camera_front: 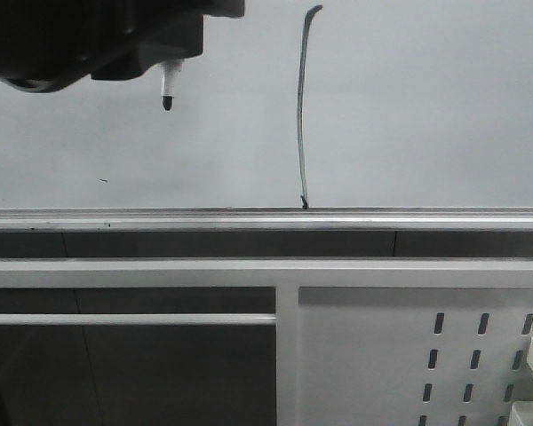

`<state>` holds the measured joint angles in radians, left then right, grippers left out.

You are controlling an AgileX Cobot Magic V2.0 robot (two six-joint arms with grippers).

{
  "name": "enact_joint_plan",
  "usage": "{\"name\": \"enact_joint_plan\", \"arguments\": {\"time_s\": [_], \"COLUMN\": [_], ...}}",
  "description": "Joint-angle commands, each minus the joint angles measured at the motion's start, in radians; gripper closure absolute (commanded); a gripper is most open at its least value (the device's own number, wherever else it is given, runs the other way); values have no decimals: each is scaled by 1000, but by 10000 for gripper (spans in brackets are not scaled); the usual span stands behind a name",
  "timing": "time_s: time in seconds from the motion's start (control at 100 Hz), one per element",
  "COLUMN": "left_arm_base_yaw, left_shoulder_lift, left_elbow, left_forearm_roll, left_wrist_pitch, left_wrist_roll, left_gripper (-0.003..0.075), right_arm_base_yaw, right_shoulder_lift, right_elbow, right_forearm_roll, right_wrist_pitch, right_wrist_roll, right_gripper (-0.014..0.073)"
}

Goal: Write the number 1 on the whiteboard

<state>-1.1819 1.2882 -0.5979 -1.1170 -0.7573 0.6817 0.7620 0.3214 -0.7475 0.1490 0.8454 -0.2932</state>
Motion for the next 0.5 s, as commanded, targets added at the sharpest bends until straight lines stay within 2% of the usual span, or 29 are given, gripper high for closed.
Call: {"name": "enact_joint_plan", "arguments": {"time_s": [0.0, 0.2, 0.49], "left_arm_base_yaw": [55, 214, 225], "left_shoulder_lift": [-4, 18, 107], "left_elbow": [-59, -112, -156], "left_forearm_roll": [50, 203, 300], "left_wrist_pitch": [-16, 165, 148], "left_wrist_roll": [-55, -186, -201], "left_gripper": [740, 740, 740], "right_arm_base_yaw": [-6, -6, -6], "right_shoulder_lift": [5, 6, 6], "right_elbow": [-20, -20, -20], "right_forearm_roll": [-16, -19, -19], "right_wrist_pitch": [-56, -56, -57], "right_wrist_roll": [17, 17, 19], "right_gripper": [642, 642, 642]}}
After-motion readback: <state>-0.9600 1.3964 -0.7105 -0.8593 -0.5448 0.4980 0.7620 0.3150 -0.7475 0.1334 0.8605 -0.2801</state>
